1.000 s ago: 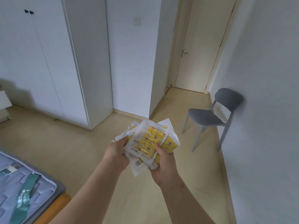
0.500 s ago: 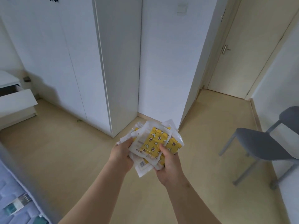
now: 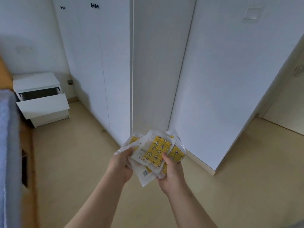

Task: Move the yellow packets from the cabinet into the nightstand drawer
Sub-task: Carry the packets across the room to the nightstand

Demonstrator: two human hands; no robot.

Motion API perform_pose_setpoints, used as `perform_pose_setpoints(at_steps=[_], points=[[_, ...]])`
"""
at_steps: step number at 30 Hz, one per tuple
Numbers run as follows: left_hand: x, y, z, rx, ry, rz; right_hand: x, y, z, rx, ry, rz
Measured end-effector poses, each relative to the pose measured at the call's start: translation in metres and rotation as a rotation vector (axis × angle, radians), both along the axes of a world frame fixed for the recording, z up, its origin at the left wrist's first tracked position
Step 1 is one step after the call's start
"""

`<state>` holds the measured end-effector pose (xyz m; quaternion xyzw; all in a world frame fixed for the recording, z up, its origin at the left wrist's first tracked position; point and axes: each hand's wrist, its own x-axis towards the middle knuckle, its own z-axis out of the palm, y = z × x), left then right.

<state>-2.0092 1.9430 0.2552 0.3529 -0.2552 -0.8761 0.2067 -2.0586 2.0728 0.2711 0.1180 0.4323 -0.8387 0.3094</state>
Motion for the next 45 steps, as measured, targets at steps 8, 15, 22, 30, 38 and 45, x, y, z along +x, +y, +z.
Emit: perform_pose_setpoints(at_steps=[8, 15, 22, 30, 38, 45], points=[[-0.093, -0.081, 0.009, -0.051, -0.127, 0.176, -0.131, -0.104, 0.003, 0.018, -0.012, 0.233], [-0.102, -0.217, -0.007, -0.139, -0.285, 0.308, -0.166, -0.257, -0.019, 0.089, -0.021, 0.463], [-0.119, -0.404, 0.015, -0.094, -0.176, 0.496, -0.188, -0.451, 0.003, 0.051, -0.03, 0.558], [-0.118, -0.57, 0.036, -0.056, -0.231, 0.705, -0.187, -0.627, 0.021, 0.028, -0.026, 0.778], [-0.123, -0.728, 0.036, -0.026, -0.273, 0.855, -0.202, -0.806, 0.011, 0.031, -0.01, 1.01], [-0.149, -0.871, 0.044, -0.059, -0.12, 0.893, -0.237, -0.974, 0.023, 0.026, -0.01, 0.954]])
